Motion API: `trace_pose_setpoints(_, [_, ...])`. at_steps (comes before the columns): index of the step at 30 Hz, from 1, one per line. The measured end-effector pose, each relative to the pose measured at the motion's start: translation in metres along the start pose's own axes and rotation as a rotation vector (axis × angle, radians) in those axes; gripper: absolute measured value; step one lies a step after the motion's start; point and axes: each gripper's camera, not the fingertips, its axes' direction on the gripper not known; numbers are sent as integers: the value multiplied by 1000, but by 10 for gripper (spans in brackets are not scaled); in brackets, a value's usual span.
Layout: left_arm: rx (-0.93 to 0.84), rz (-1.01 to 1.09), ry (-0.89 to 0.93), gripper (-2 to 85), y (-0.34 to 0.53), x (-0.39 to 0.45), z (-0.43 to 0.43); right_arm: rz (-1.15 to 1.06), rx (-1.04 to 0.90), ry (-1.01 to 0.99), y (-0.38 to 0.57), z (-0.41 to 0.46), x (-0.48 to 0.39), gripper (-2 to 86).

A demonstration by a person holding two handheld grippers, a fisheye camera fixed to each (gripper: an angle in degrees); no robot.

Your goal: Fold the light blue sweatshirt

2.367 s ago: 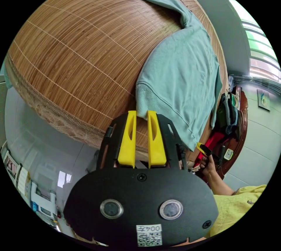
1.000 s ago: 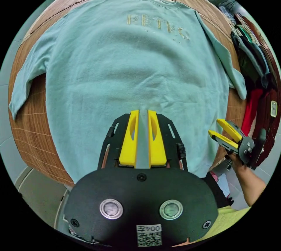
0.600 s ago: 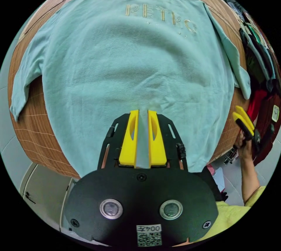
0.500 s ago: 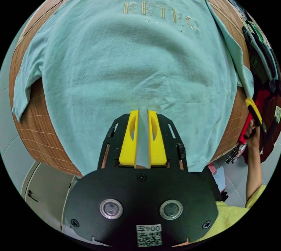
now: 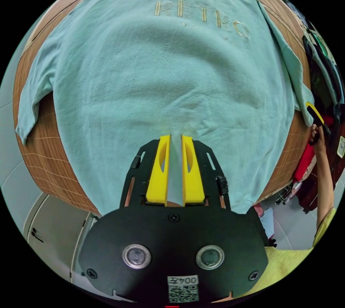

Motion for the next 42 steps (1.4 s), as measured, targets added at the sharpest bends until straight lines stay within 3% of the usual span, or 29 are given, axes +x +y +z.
trace_pose_setpoints(6, [22, -28, 12, 9, 8, -2, 0, 226, -19, 172, -31, 5, 56, 148])
trace_pose_setpoints(8, [22, -35, 17, 9, 10, -4, 0, 391, -49, 16, -37, 7, 104, 150])
trace_pose_setpoints(12, [22, -36, 20, 9, 15, -7, 2, 469, 62, -59, -25, -19, 115, 152])
trace_pose_setpoints(17, [24, -48, 39, 10, 24, -14, 5, 187, 191, -147, -11, -42, -8, 157])
trace_pose_setpoints(26, [54, -61, 69, 8, 50, -31, 14, -309, 152, -216, 13, 5, -264, 163])
trace_pose_setpoints(35, [156, -61, 65, 7, 93, -43, 27, -404, 141, -104, -12, 62, -357, 165])
trace_pose_setpoints(42, [258, -101, 135, 8, 131, -64, 40, -400, 257, -93, 0, 70, -355, 166])
